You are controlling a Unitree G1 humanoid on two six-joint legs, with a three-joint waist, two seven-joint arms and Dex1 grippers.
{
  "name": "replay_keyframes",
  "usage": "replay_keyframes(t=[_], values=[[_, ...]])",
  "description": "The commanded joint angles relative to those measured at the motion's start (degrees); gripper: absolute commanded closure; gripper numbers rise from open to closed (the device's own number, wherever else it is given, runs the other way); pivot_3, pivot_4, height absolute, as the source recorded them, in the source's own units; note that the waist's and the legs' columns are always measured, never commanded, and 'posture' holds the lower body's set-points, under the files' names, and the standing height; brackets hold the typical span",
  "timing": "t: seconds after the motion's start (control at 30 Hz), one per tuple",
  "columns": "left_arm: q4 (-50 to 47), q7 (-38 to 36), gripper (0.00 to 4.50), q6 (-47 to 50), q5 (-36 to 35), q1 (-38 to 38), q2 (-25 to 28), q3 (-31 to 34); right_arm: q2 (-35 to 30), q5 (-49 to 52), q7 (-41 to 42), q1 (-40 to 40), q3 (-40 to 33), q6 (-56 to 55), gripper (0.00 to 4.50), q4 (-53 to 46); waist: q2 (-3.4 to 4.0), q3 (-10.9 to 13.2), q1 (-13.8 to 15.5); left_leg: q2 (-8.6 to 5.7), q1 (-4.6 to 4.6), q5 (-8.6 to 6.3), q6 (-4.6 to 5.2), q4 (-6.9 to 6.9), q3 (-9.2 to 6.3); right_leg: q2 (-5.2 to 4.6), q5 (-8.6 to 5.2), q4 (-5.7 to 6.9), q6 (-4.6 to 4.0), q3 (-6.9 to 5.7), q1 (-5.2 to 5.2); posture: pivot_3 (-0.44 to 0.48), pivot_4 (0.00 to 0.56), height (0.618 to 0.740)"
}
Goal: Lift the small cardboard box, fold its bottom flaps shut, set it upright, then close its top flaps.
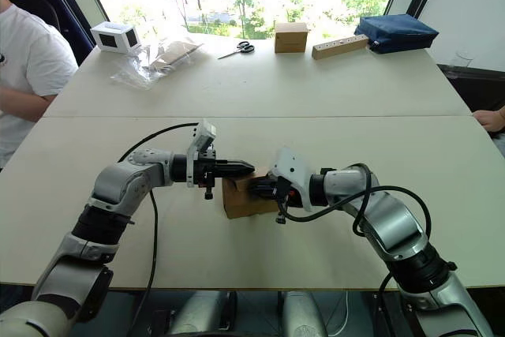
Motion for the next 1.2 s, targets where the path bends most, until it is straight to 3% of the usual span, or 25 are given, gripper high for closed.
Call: replay_keyframes(t=[0.03, 0.87, 1.2], values=[[-2.48, -0.59, 4.4, -0.12, -0.25, 0.98, 0.48, -0.09, 0.45, -0.61, -0.05, -1.45, -0.36, -1.44, 4.5, 0.27, 0.0, 0.0, -0.01, 0.0, 0.0, 0.0, 0.0, 0.0, 0.0, 0.0, 0.0, 0.0, 0.0, 0.0, 0.0, 0.0, 0.15, 0.74], [-3.29, -0.87, 4.4, 0.32, -0.38, 0.72, 1.31, 0.32, 0.48, -0.55, 0.25, -2.23, -0.73, -1.94, 4.5, 0.58, 0.0, 0.0, 0.0, 0.0, 0.0, 0.0, 0.0, 0.0, 0.0, 0.0, 0.0, 0.0, 0.0, 0.0, 0.0, 0.0, 0.15, 0.74], [-4.93, -2.49, 4.4, -3.01, 3.72, 4.07, 3.94, -3.66, -1.57, 10.62, 1.03, -3.1, -10.29, 5.62, 4.5, -4.8, 0.0, 0.0, 0.04, 0.0, -0.02, 0.0, 0.0, 0.0, -0.01, -0.02, 0.0, -0.02, 0.0, 0.0, 0.0, 0.0, 0.15, 0.74]])
